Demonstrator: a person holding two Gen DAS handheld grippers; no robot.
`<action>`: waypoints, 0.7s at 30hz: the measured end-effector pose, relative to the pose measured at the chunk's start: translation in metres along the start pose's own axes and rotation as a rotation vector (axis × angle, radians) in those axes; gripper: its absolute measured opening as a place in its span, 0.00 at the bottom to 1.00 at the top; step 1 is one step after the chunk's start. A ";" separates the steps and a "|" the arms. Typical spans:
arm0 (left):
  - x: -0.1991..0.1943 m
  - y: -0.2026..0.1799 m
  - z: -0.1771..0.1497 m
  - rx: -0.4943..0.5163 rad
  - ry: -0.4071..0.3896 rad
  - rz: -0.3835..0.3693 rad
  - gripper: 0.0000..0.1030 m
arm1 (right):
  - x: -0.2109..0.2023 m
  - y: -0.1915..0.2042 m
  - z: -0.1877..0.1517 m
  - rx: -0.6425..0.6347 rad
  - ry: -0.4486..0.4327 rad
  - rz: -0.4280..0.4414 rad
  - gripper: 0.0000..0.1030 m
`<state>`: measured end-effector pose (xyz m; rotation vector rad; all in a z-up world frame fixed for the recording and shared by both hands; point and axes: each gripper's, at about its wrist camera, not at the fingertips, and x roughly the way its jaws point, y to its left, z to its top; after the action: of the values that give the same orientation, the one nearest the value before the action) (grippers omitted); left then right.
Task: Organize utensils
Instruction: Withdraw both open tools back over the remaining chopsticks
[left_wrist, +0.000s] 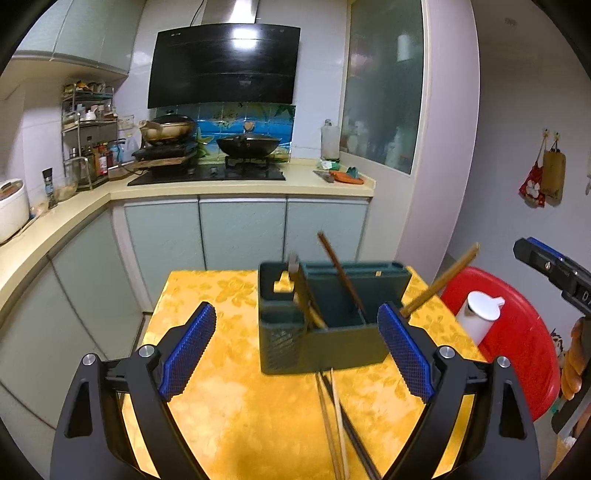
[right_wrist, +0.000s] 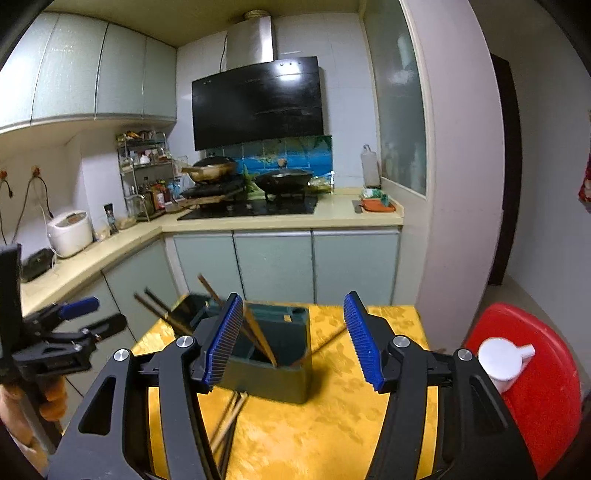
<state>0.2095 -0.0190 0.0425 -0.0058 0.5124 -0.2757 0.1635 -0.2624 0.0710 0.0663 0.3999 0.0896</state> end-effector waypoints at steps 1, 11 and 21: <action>-0.001 0.000 -0.004 0.001 0.002 0.003 0.84 | -0.001 0.000 -0.006 0.005 0.007 0.000 0.54; -0.019 0.002 -0.059 -0.017 0.036 0.044 0.84 | -0.015 0.011 -0.064 0.004 0.056 -0.013 0.54; -0.028 0.003 -0.119 -0.025 0.101 0.084 0.84 | -0.025 0.027 -0.128 -0.021 0.109 -0.041 0.59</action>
<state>0.1292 -0.0016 -0.0484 0.0055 0.6152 -0.1885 0.0881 -0.2320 -0.0350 0.0322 0.5091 0.0569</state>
